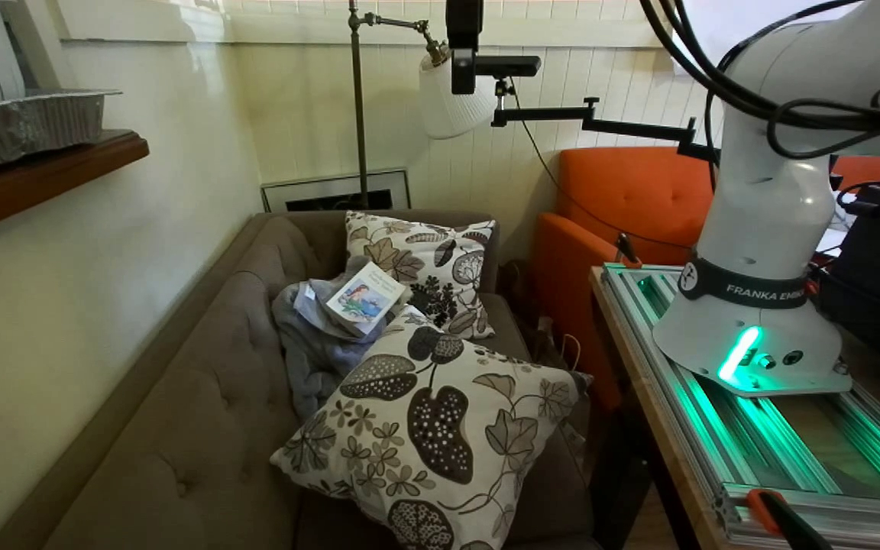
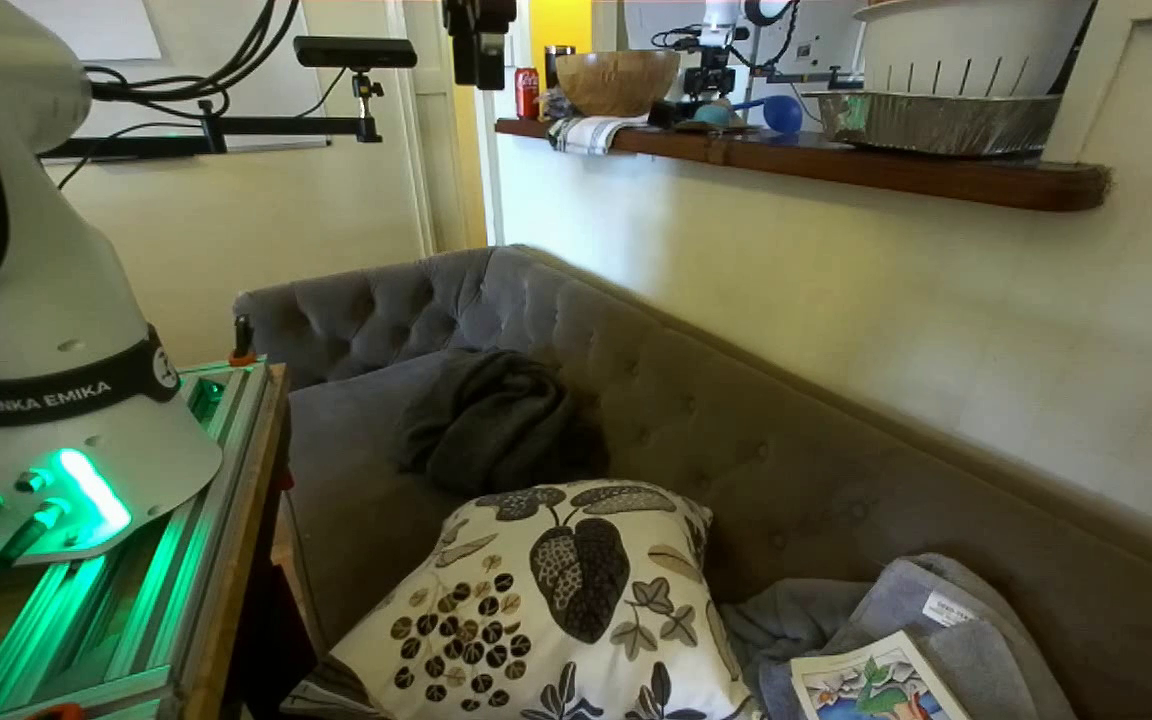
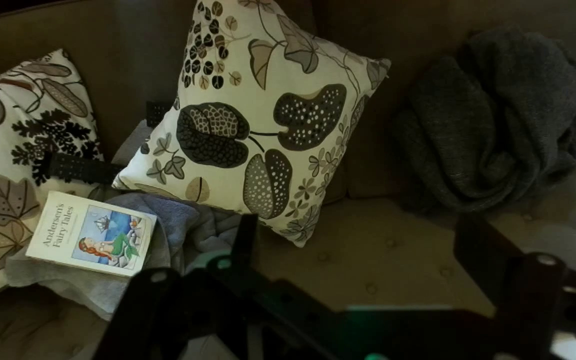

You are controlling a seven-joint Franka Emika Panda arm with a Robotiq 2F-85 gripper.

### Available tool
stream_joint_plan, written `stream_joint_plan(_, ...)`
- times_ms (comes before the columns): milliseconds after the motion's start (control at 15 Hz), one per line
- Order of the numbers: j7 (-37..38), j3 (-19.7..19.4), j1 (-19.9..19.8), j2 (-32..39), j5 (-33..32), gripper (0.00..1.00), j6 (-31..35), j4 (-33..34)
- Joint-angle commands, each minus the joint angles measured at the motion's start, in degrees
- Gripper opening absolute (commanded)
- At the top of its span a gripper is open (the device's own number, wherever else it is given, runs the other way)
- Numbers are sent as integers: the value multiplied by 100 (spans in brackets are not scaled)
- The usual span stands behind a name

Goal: Put the white book on the countertop.

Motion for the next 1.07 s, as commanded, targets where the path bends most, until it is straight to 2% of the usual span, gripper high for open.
stream_joint_plan(0,27,-51,59,3,-32,100,-12,11)
stream_joint_plan(333,-87,-122,48,164,-38,100,103,24)
stream_joint_plan(533,-556,-629,-30,942,171,100,67,358)
stream_joint_plan(800,-2444,-1455,-98,2143,-115,100,258,990)
stream_joint_plan(867,-2921,-1873,184,2406,-163,100,283,1180)
stream_joint_plan(1000,-3890,-2143,117,3089,-138,100,262,1708)
